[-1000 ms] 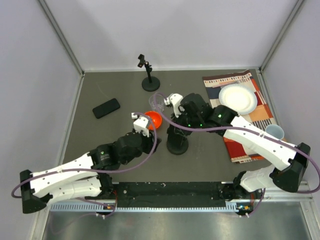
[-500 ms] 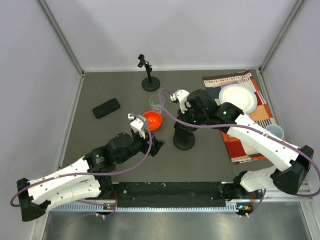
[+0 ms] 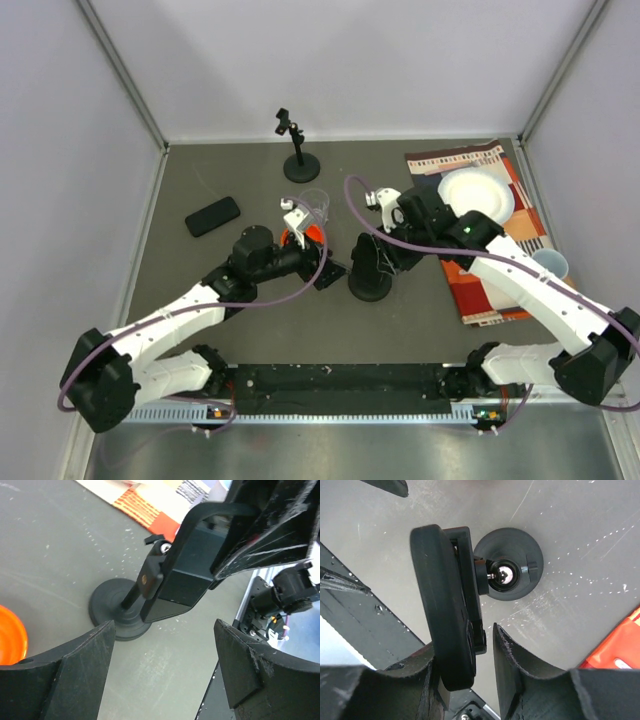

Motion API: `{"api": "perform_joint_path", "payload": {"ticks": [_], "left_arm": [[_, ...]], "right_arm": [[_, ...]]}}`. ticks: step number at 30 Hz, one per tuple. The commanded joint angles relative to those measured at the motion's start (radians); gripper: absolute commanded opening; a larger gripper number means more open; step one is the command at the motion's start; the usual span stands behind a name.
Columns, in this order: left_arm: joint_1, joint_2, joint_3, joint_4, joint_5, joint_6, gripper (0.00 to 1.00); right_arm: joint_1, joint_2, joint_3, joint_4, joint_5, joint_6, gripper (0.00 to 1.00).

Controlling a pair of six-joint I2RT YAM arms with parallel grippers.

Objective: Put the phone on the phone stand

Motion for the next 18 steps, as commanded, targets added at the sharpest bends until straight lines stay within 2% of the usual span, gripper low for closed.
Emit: {"api": "perform_joint_path", "payload": {"ticks": [1, 5, 10, 13, 18], "left_arm": [[0.013, 0.046, 0.053, 0.160, 0.147, 0.032, 0.86], [0.029, 0.088, 0.070, 0.167, 0.164, 0.010, 0.85], [0.037, 0.051, 0.044, 0.184, 0.175, -0.040, 0.85], [0.039, -0.002, 0.027, 0.141, 0.166, -0.079, 0.84], [0.039, -0.176, -0.053, 0.093, 0.183, -0.131, 0.84]], "right_arm": [[-0.037, -0.061, -0.035, 0.028, -0.095, 0.012, 0.34], [-0.062, -0.081, -0.042, 0.053, -0.139, 0.027, 0.36], [-0.108, -0.171, -0.099, 0.147, -0.188, 0.046, 0.42], [-0.108, -0.231, -0.169, 0.280, -0.213, 0.090, 0.45], [-0.108, -0.305, -0.285, 0.457, -0.242, 0.162, 0.47]]}}
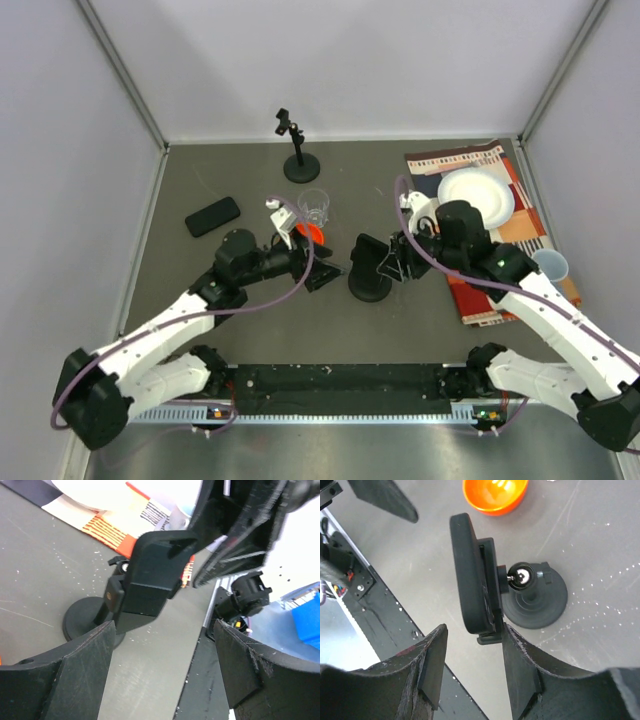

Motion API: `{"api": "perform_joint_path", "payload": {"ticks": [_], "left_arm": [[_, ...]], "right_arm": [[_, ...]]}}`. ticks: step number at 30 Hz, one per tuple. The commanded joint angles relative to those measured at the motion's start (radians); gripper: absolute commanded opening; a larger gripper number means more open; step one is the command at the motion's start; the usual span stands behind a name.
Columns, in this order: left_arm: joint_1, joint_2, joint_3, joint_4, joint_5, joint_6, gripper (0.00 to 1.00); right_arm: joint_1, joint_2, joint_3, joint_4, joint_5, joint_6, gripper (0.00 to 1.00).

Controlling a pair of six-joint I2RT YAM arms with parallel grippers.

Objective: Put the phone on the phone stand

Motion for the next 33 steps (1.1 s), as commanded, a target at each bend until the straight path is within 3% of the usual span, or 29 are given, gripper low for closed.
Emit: {"api": "perform_joint_path", "payload": {"ticks": [1, 6, 13, 16, 24, 26, 27, 33], "left_arm": [[0.005, -0.192, -0.055, -0.024, 0.034, -0.055, 0.84], [0.006, -0.349, -0.091, -0.170, 0.009, -0.045, 0.84], [0.005, -0.488, -0.103, -0.230, -0.008, -0.066, 0.84], [0.005, -0.511, -0.099, -0.242, -0.003, -0.072, 0.84], [0.005, -0.566, -0.069, -0.299, 0.032, -0.054, 0.84], [0.005, -0.577, -0.063, -0.330, 0.041, -0.043, 0.84], [0.005, -0.583, -0.059, -0.337, 0.044, -0.042, 0.84], [0.005, -0.587, -0.013, -0.374, 0.094, -0.042, 0.84]], "right_arm": [[-0.008, -0.053, -0.063, 0.251, -0.067, 0.079, 0.47], [-0.008, -0.049, -0.106, 0.377, -0.081, 0.125, 0.47], [-0.008, -0.052, -0.118, 0.375, -0.026, 0.116, 0.26], [-0.010, -0.047, -0.124, 0.381, -0.015, 0.115, 0.21], [-0.008, -0.015, -0.097, 0.372, 0.013, 0.093, 0.22], [-0.008, -0.004, -0.089, 0.372, 0.008, 0.073, 0.15], [-0.008, 0.003, -0.086, 0.374, 0.001, 0.060, 0.00], [-0.098, 0.069, 0.009, 0.369, -0.156, -0.046, 0.00]]}}
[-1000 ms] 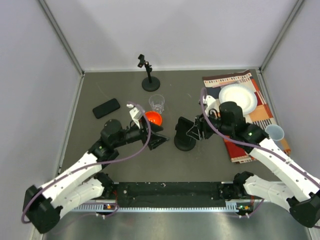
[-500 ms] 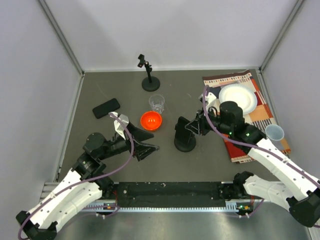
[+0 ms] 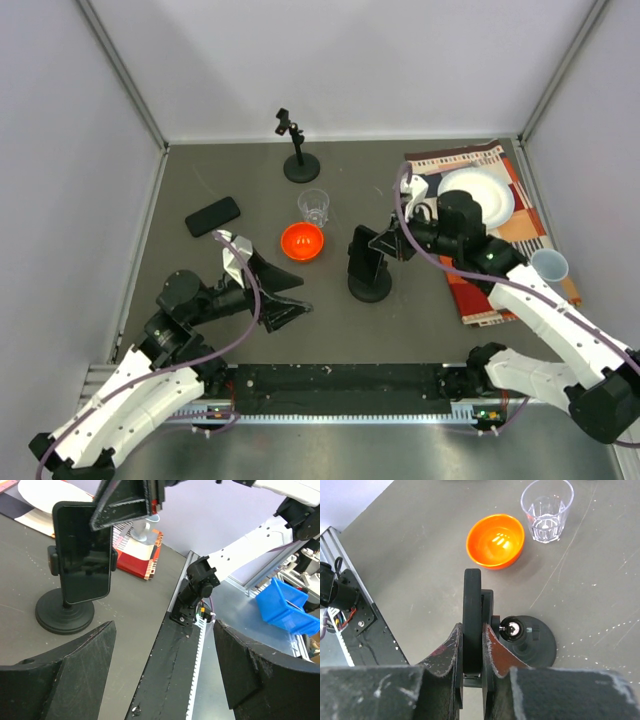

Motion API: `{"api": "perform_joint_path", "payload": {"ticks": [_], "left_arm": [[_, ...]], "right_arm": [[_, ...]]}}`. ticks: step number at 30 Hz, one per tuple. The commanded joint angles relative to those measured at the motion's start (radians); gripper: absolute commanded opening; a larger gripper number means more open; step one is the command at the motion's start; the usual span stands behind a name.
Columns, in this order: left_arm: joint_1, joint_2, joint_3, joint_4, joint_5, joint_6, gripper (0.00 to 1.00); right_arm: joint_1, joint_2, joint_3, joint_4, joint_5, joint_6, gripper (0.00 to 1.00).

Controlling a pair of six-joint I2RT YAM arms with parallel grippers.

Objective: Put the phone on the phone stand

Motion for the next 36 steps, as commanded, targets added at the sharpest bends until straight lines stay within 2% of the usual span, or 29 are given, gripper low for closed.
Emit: {"api": "perform_joint_path", "payload": {"ticks": [1, 5, 8, 15, 23, 28, 32, 36], "left_arm": [[0.004, 0.001, 0.075, -0.013, 0.052, 0.013, 0.84], [0.004, 0.032, 0.116, -0.052, 0.075, 0.026, 0.83], [0.004, 0.045, 0.139, -0.058, 0.078, 0.013, 0.83], [0.004, 0.105, 0.202, -0.113, 0.088, 0.004, 0.82], [0.004, 0.163, 0.230, -0.194, 0.070, 0.076, 0.82], [0.006, 0.206, 0.241, -0.173, 0.075, 0.098, 0.82], [0.006, 0.237, 0.247, -0.158, 0.073, 0.116, 0.82], [0.009, 0.254, 0.262, -0.182, 0.058, 0.139, 0.82]], "right_arm": [[-0.089, 0.056, 0.129, 0.018, -0.116, -0.117, 0.00], [-0.206, 0.091, 0.201, -0.002, -0.263, -0.257, 0.00], [-0.304, 0.155, 0.270, -0.008, -0.430, -0.329, 0.00], [-0.415, 0.310, 0.402, -0.037, -0.675, -0.483, 0.00], [-0.478, 0.539, 0.659, -0.088, -0.804, -0.552, 0.00], [-0.485, 0.700, 0.828, -0.167, -0.896, -0.602, 0.00], [-0.485, 0.800, 0.957, -0.272, -0.893, -0.659, 0.00], [-0.485, 0.913, 1.171, -0.548, -0.858, -0.812, 0.00]]}}
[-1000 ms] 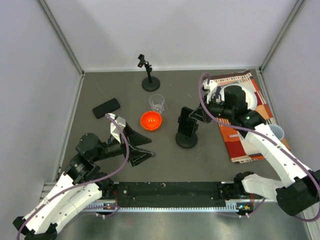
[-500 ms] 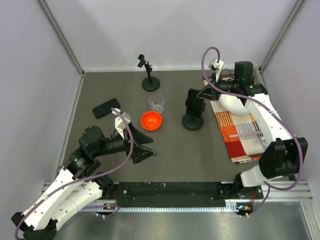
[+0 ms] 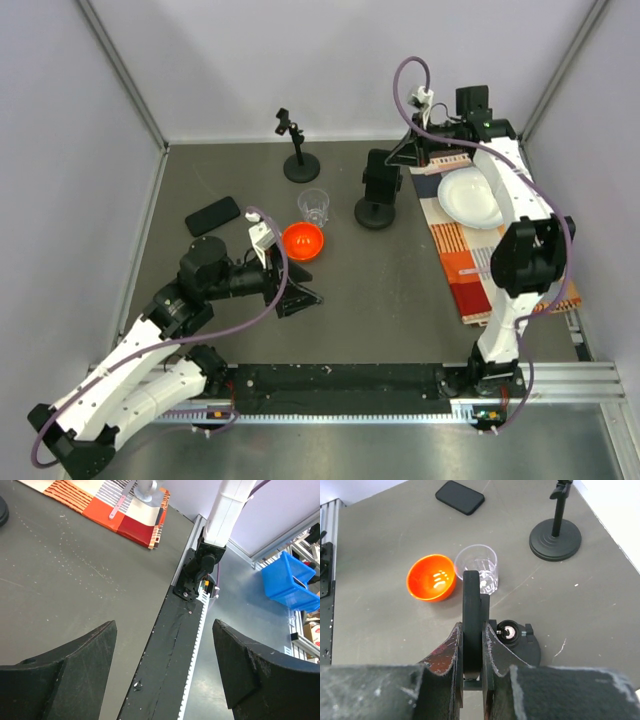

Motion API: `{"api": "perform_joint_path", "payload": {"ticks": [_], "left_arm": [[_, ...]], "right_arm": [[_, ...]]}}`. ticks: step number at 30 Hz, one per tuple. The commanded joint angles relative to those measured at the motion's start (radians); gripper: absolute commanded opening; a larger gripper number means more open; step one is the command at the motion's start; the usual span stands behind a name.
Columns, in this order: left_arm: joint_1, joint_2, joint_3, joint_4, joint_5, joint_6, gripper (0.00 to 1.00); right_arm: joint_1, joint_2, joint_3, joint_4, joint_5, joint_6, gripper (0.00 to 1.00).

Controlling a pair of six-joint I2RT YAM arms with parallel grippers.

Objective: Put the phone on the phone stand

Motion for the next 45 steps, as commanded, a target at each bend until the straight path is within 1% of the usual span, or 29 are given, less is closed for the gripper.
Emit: {"api": "perform_joint_path", "payload": {"ticks": [1, 5, 13, 18, 19, 21, 22, 24, 25, 27, 28, 29, 30, 31, 32, 33, 34, 35, 36, 37, 38, 39, 40, 42, 43, 44, 45], "left_arm": [[0.010, 0.011, 0.054, 0.023, -0.013, 0.042, 0.82], [0.017, 0.017, 0.048, 0.051, -0.016, 0.031, 0.82], [0.027, 0.018, 0.051, 0.054, -0.031, 0.013, 0.82], [0.027, 0.015, 0.083, 0.021, -0.057, 0.016, 0.82], [0.027, 0.011, 0.086, 0.021, -0.060, 0.014, 0.82], [0.027, 0.009, 0.095, 0.018, -0.070, 0.011, 0.82], [0.027, 0.008, 0.097, 0.020, -0.076, 0.010, 0.82], [0.027, 0.008, 0.099, 0.023, -0.082, 0.000, 0.82], [0.027, 0.005, 0.100, 0.023, -0.085, -0.001, 0.82], [0.027, 0.002, 0.103, 0.026, -0.093, -0.013, 0.82], [0.027, -0.003, 0.103, 0.029, -0.099, -0.015, 0.82], [0.027, -0.006, 0.103, 0.032, -0.103, -0.018, 0.82], [0.028, -0.009, 0.105, 0.032, -0.109, -0.017, 0.82], [0.028, -0.014, 0.112, 0.023, -0.126, -0.013, 0.82], [0.028, -0.017, 0.120, 0.015, -0.145, -0.003, 0.82], [0.028, -0.018, 0.129, 0.008, -0.164, 0.003, 0.82], [0.030, -0.014, 0.154, -0.014, -0.219, 0.008, 0.83], [0.034, -0.006, 0.172, -0.034, -0.261, 0.014, 0.84], [0.037, 0.024, 0.192, -0.052, -0.296, 0.019, 0.85], [0.042, 0.046, 0.239, -0.072, -0.330, 0.028, 0.86], [0.056, 0.072, 0.264, -0.119, -0.415, 0.029, 0.87], [0.066, 0.122, 0.289, -0.138, -0.445, 0.031, 0.87], [0.079, 0.145, 0.328, -0.149, -0.468, 0.030, 0.88], [0.135, 0.201, 0.356, -0.137, -0.482, 0.022, 0.88], [0.158, 0.216, 0.365, -0.117, -0.478, 0.007, 0.88], [0.209, 0.233, 0.372, -0.100, -0.470, -0.007, 0.89], [0.235, 0.274, 0.378, -0.077, -0.459, -0.021, 0.89]], "right_arm": [[-0.010, 0.080, 0.267, -0.215, -0.091, -0.192, 0.00], [-0.010, 0.145, 0.364, -0.315, -0.093, -0.255, 0.00], [-0.010, 0.178, 0.363, -0.361, -0.105, -0.331, 0.00], [-0.009, 0.182, 0.349, -0.380, -0.087, -0.350, 0.01], [-0.010, 0.185, 0.351, -0.382, -0.076, -0.344, 0.11], [-0.009, 0.185, 0.358, -0.378, -0.062, -0.322, 0.22], [-0.010, 0.185, 0.363, -0.374, -0.042, -0.310, 0.34], [-0.009, 0.183, 0.375, -0.360, -0.025, -0.266, 0.40], [-0.009, 0.174, 0.374, -0.345, -0.004, -0.243, 0.45], [-0.009, 0.157, 0.358, -0.294, 0.013, -0.168, 0.51], [-0.009, 0.133, 0.346, -0.258, 0.046, -0.129, 0.66], [-0.009, 0.117, 0.317, -0.230, 0.068, -0.050, 0.71], [-0.009, 0.100, 0.302, -0.201, 0.094, -0.005, 0.78], [-0.009, 0.084, 0.280, -0.108, 0.167, 0.051, 0.82], [-0.007, 0.033, 0.218, -0.060, 0.210, 0.175, 0.83], [-0.007, 0.010, 0.185, -0.014, 0.252, 0.229, 0.89], [-0.004, -0.021, 0.124, 0.063, 0.365, 0.294, 0.90], [0.003, -0.074, 0.090, 0.103, 0.424, 0.427, 0.90], [0.011, -0.106, 0.058, 0.129, 0.474, 0.481, 0.98], [0.017, -0.133, 0.007, 0.149, 0.573, 0.545, 0.99], [0.031, -0.185, -0.017, 0.151, 0.626, 0.625, 0.99], [0.043, -0.214, -0.042, 0.151, 0.677, 0.652, 0.99], [0.053, -0.242, -0.094, 0.149, 0.776, 0.672, 0.99], [0.075, -0.329, -0.139, 0.125, 0.881, 0.716, 0.99], [0.080, -0.363, -0.186, 0.114, 0.948, 0.751, 0.99], [0.082, -0.393, -0.215, 0.102, 0.962, 0.767, 0.99], [0.085, -0.464, -0.249, 0.103, 0.969, 0.782, 0.99]]}}
